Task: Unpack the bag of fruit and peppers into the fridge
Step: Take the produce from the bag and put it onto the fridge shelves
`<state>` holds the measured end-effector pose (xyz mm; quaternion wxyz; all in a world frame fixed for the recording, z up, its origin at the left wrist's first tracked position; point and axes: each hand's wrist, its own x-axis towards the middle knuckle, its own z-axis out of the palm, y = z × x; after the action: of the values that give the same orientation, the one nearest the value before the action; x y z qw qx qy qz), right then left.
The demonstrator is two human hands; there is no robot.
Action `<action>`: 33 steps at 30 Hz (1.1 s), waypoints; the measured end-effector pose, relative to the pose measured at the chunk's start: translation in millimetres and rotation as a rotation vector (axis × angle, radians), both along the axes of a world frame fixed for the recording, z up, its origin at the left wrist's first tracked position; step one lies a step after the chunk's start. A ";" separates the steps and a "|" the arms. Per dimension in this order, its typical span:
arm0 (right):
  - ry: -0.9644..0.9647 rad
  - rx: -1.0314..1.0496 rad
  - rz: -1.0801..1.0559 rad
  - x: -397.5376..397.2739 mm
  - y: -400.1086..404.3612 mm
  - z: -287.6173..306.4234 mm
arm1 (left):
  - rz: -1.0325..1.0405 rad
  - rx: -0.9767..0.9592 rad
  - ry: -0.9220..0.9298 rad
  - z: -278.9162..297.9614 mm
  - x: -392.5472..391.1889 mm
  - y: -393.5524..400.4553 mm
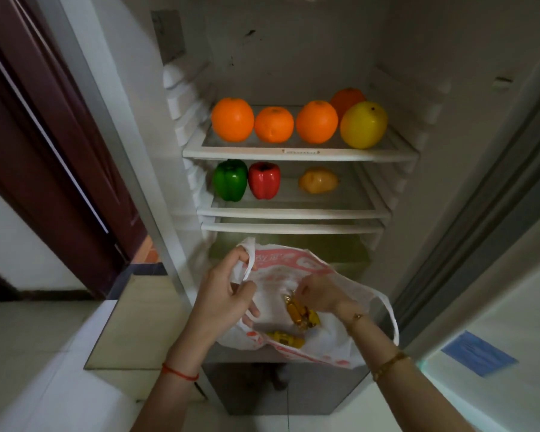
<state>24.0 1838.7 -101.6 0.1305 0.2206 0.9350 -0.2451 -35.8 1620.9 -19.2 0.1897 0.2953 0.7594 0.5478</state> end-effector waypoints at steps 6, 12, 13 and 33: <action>-0.064 0.122 -0.060 -12.7 -3.8 -78.2 | -0.007 -0.004 -0.024 -3.3 4.4 -9.1; -0.104 0.285 -0.070 -22.1 -7.5 -99.8 | 0.025 0.019 -0.062 -5.3 4.0 -13.5; -0.123 0.319 -0.052 -24.3 -9.5 -100.4 | 0.030 0.024 -0.066 -6.0 3.0 -14.0; 0.098 -0.101 -0.423 -19.4 -25.6 -75.9 | -0.064 -0.049 -0.049 -7.1 -2.6 0.1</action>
<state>4.6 1813.1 -177.5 0.0415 0.3929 0.8596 -0.3241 -38.4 1621.0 -26.3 0.2330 0.3013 0.7578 0.5297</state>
